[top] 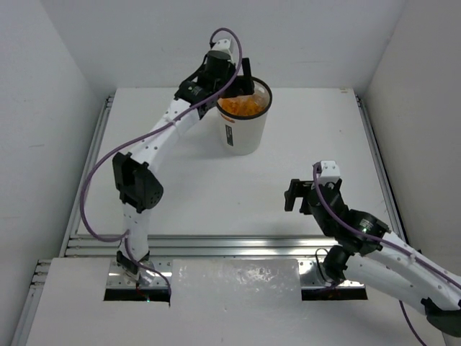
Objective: Put the plastic bottles in the bin
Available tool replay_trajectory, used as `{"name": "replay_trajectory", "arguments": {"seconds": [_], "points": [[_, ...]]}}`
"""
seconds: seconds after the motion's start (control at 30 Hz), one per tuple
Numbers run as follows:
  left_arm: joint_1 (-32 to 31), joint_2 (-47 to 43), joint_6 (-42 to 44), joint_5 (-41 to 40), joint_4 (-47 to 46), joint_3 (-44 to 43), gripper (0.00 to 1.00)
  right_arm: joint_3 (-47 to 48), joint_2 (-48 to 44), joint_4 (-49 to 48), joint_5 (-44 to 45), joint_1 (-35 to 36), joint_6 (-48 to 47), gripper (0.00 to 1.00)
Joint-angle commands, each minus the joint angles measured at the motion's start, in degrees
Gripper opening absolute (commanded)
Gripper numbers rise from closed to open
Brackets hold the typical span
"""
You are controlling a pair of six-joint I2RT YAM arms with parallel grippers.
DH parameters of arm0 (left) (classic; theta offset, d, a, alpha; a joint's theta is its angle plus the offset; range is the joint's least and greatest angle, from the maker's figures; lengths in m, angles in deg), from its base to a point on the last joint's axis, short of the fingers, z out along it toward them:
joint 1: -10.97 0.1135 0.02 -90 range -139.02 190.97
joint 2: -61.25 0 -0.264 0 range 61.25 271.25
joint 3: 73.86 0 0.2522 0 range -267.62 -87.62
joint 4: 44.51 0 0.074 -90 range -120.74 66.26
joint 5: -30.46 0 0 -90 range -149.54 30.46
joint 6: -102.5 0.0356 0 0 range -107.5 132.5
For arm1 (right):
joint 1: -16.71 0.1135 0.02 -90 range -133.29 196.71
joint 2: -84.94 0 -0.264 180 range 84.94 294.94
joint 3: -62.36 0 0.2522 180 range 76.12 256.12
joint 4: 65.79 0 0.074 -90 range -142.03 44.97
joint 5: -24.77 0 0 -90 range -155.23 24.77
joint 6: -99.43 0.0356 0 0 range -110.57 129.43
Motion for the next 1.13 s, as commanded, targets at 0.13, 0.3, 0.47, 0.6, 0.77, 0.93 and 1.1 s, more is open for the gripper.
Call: {"name": "replay_trajectory", "arguments": {"seconds": [0.13,0.3,0.47,0.6,0.77,0.93,1.1], "points": [[-0.1,-35.4,-1.1,-15.2,0.0,30.3,1.0,13.2,6.6,11.1,6.0,-0.3,-2.9,0.99],[0.5,-60.2,-5.1,-26.1,2.0,60.1,1.0,17.2,6.2,14.4,7.2,-0.4,-6.2,0.99],[0.6,-73.9,-4.0,-28.4,7.9,71.9,1.0,18.7,1.4,16.5,5.4,-0.4,-8.8,0.99],[0.6,-83.9,-2.5,-30.4,6.2,77.7,1.0,13.6,-3.9,14.4,2.4,-0.4,-11.9,0.99],[0.6,-89.0,-2.1,-29.3,4.3,80.3,1.0,9.1,-6.6,14.1,1.7,-0.4,-11.7,0.99],[0.6,-89.2,-2.5,-28.6,4.5,80.9,1.0,6.6,-6.7,13.6,2.7,-0.4,-11.1,0.99],[0.5,-88.5,-3.5,-29.3,5.1,80.7,1.0,6.6,-7.0,13.9,2.9,-0.4,-10.5,0.99]]}}
